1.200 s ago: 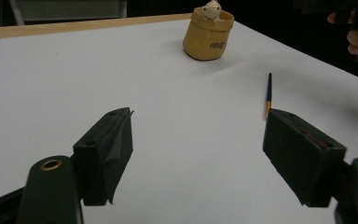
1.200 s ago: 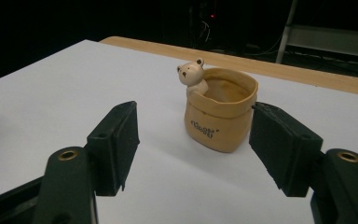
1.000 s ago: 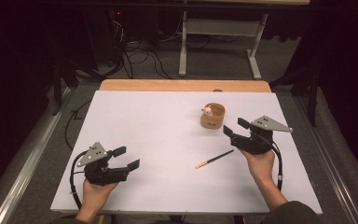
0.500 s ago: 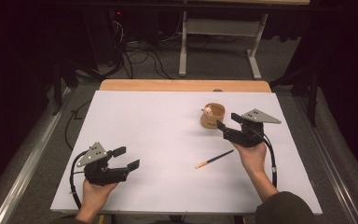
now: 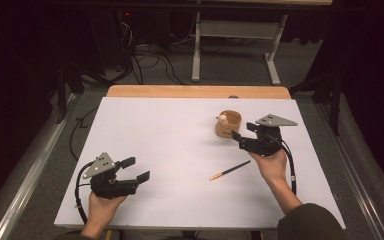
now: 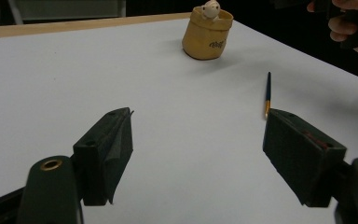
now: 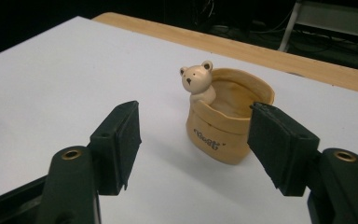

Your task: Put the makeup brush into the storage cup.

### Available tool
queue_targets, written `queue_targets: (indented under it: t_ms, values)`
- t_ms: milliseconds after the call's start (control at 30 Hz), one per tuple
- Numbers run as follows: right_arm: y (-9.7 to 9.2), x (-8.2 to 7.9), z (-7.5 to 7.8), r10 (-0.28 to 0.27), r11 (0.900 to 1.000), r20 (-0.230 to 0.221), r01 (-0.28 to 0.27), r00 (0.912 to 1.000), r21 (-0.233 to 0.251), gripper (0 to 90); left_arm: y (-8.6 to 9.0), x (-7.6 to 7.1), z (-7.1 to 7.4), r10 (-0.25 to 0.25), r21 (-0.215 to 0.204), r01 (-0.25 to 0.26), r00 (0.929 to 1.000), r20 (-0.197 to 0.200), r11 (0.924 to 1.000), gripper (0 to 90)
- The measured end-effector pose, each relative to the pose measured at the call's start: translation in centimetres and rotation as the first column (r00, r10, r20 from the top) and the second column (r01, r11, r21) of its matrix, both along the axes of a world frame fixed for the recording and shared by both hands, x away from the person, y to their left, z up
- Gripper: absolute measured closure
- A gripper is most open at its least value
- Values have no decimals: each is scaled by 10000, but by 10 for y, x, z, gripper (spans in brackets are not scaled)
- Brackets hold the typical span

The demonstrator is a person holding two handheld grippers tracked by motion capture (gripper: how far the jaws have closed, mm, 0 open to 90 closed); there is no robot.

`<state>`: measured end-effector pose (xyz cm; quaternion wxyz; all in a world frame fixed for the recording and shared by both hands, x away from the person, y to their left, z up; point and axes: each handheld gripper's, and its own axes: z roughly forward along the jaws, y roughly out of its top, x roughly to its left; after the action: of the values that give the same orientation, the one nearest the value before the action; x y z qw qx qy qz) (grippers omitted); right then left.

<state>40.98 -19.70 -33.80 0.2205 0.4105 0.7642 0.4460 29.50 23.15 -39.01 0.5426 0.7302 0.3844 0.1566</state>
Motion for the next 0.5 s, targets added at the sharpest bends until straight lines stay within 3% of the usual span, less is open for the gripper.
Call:
queue_targets:
  t_ms: [233, 500]
  values:
    - [0, 2, 4, 336, 9969, -526, -372, 9981, -693, 363, 0, 0, 0, -7, 4, 7, 10000, -3, 10000, 248]
    - [4, 3, 9, 710, 9836, -1008, -864, 9924, -1580, 355, 0, 0, 0, -11, 5, 11, 10000, -14, 10000, 248]
